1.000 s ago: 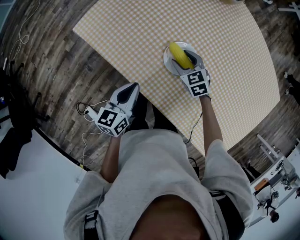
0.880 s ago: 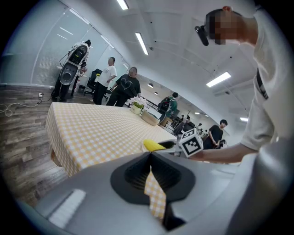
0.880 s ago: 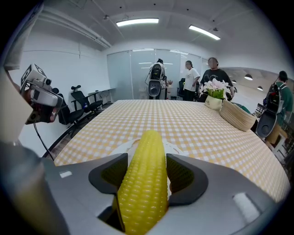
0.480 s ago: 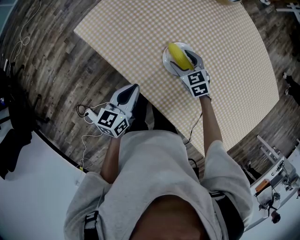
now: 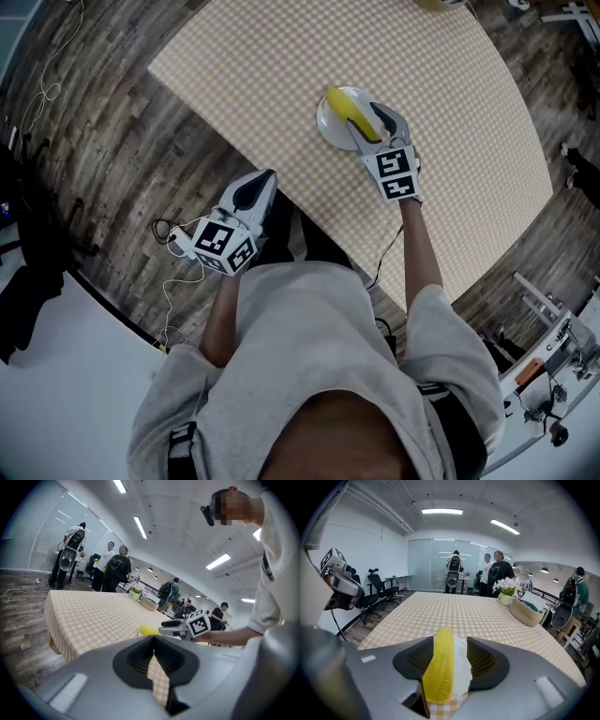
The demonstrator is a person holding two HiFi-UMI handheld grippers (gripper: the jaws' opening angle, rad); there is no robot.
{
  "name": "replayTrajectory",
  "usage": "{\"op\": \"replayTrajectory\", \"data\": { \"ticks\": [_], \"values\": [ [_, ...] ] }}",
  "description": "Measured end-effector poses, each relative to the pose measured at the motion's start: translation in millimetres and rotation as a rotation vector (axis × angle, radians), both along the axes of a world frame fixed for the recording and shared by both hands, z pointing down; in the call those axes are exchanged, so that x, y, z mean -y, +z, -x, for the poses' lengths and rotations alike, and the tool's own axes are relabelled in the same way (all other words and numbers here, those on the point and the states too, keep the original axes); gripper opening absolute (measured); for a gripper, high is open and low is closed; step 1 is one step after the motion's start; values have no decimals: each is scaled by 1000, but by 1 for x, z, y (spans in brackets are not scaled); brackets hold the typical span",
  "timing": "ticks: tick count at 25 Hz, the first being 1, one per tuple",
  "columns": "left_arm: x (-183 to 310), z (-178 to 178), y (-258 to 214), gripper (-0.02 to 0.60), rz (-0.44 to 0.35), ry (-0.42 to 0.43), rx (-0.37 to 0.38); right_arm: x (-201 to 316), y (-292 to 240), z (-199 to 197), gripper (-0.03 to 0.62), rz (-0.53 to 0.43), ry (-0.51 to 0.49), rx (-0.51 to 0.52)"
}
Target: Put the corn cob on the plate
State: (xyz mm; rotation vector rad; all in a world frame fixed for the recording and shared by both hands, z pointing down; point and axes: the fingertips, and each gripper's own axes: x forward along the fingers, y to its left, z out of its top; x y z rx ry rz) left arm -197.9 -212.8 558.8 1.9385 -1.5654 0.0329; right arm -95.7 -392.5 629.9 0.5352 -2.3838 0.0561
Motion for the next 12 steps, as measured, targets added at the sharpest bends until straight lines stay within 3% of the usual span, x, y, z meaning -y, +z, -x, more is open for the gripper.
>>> {"op": "replayTrajectory", "data": {
  "ticks": [3, 7, 12],
  "values": [
    [-1, -4, -5, 8, -10, 4, 6, 0, -8, -7, 183, -16, 18, 4],
    [-6, -13, -10, 8, -17, 12, 11, -3, -19, -20, 1, -57, 69, 26],
    [-10, -25, -9, 8, -17, 21, 16, -15, -15, -31, 0, -45, 82, 37]
  ]
}}
